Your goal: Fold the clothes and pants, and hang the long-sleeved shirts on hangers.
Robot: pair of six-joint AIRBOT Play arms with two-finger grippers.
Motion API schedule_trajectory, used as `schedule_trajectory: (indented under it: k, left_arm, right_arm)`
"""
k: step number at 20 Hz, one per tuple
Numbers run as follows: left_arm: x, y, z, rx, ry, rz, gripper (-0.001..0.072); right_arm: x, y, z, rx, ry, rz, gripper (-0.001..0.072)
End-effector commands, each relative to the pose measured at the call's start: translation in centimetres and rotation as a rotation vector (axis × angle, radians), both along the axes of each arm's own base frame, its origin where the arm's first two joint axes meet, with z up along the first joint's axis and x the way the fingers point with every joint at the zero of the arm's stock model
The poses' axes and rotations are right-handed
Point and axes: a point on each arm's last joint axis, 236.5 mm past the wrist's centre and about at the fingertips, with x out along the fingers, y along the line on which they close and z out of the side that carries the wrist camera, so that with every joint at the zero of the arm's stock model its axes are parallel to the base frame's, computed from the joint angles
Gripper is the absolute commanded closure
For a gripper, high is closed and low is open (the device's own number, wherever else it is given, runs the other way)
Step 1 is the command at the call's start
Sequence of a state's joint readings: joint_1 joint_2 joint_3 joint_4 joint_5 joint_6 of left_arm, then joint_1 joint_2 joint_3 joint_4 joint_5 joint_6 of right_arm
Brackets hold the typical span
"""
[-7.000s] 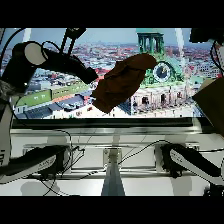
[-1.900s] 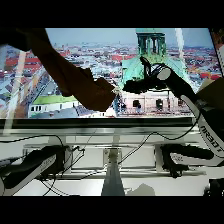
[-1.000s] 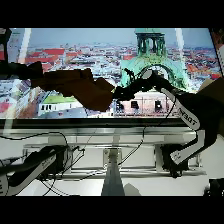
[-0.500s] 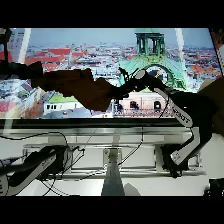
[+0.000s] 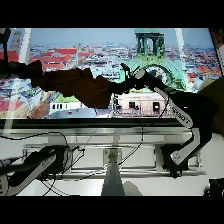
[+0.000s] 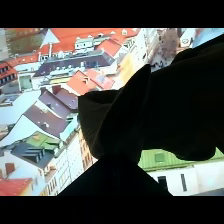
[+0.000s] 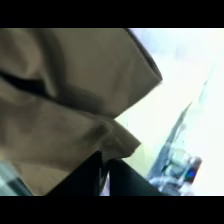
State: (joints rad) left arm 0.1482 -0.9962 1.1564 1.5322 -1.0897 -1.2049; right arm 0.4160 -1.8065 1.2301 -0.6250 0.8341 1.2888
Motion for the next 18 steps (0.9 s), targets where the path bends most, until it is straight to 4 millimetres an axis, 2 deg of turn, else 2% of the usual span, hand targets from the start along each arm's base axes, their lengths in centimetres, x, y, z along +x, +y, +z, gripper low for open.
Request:
schedule_trajectory:
  k: [1,3,5,6,7,9,11,13,14,16,18]
  left_arm:
    - [0.2,0.1,0.1,0.001,-0.007,0.001,0.0687]
    - [0.1,0.1,0.1,0.001,-0.006,0.001,0.0687]
    - [-0.2,0.0,0.2,0.0,-0.005,0.001,0.0687]
    - [-0.4,0.0,0.7,0.002,-0.015,0.001,0.0687]
    - [-0.7,-0.1,1.6,0.006,-0.038,0.001,0.0687]
    - [-1.2,-0.1,4.6,0.02,-0.136,0.002,0.0687]
    - [-1.5,-0.1,9.6,0.047,-0.321,0.006,0.0687]
    - [-2.3,-0.2,16.5,0.081,-0.573,0.012,0.0687]
    - [-3.3,-0.2,20.3,0.071,-0.719,0.037,0.0688]
    - [-6.1,-0.4,26.7,0.01,-0.961,0.087,0.0688]
    - [-9.3,-0.8,31.3,-0.056,-1.142,0.111,0.0688]
  right_arm:
    - [1.7,0.3,1.3,0.005,-0.064,-0.01,0.07]
    - [2.8,0.5,2.8,-0.008,-0.141,0.052,0.07]
    - [3.4,0.5,5.2,-0.025,-0.204,0.138,0.07]
    - [4.1,-0.2,6.8,-0.059,-0.26,0.172,0.07]
    - [5.3,-1.4,8.8,-0.106,-0.342,0.192,0.07]
    - [7.7,-4.1,14.7,-0.171,-0.517,0.173,0.07]
    - [8.9,-7.3,22.5,-0.194,-0.687,0.11,0.07]
    - [8.5,-10.4,31.0,-0.194,-0.86,0.029,0.07]
    - [7.7,-11.9,35.5,-0.188,-0.956,-0.021,0.07]
    - [4.9,-14.3,43.0,-0.167,-1.121,-0.103,0.07]
    - [1.0,-15.7,48.8,-0.168,-1.278,-0.121,0.07]
